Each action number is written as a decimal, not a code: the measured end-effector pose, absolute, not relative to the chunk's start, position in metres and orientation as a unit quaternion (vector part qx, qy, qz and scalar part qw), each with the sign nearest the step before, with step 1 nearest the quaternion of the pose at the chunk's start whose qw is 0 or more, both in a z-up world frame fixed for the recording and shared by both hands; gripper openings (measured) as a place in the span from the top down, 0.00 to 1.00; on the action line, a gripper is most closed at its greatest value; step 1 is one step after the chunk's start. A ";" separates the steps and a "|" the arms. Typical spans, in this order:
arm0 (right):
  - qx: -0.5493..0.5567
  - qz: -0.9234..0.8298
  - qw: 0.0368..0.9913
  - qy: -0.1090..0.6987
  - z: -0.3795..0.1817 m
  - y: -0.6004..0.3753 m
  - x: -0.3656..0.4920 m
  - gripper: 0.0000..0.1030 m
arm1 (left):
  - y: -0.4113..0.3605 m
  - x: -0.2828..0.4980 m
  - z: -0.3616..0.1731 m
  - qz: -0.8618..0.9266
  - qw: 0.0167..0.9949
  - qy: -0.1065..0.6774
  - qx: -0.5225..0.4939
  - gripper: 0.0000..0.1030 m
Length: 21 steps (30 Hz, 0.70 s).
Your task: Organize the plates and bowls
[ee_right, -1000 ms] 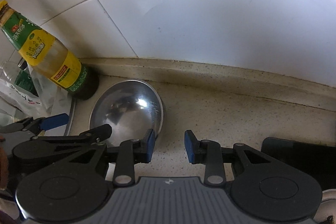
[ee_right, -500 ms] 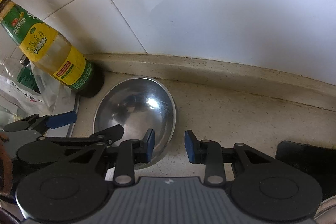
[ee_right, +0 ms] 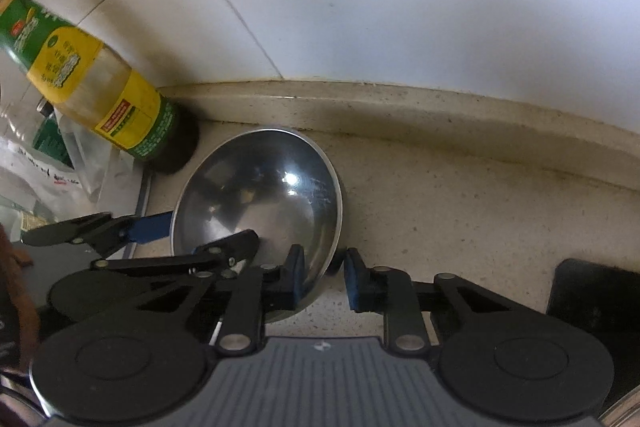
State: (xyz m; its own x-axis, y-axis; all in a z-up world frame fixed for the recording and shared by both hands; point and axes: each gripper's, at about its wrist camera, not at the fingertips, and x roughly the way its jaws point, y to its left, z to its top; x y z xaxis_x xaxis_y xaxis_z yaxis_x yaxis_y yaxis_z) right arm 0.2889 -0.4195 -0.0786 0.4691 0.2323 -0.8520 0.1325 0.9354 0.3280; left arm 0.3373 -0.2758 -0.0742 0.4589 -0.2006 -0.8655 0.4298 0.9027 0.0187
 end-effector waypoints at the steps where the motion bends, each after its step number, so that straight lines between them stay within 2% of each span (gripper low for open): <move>1: 0.179 0.032 0.840 0.511 -0.077 -0.419 0.288 0.57 | -0.279 0.335 -0.073 -0.190 0.844 0.486 0.124 0.53; 7: 0.180 0.035 0.845 0.502 -0.066 -0.420 0.285 0.58 | -0.277 0.327 -0.066 -0.193 0.849 0.475 0.126 0.53; 21: 0.169 0.062 0.865 0.469 -0.008 -0.405 0.242 0.58 | -0.243 0.268 -0.002 -0.209 0.875 0.421 0.119 0.48</move>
State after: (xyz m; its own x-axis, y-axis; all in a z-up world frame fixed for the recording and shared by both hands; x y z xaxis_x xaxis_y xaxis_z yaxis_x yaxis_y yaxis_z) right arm 0.2423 -0.4049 -0.0081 0.5527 0.2655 -0.7900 0.0512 0.9353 0.3501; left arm 0.2679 -0.2428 -0.0021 0.5578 -0.2649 -0.7866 0.4649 0.8848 0.0317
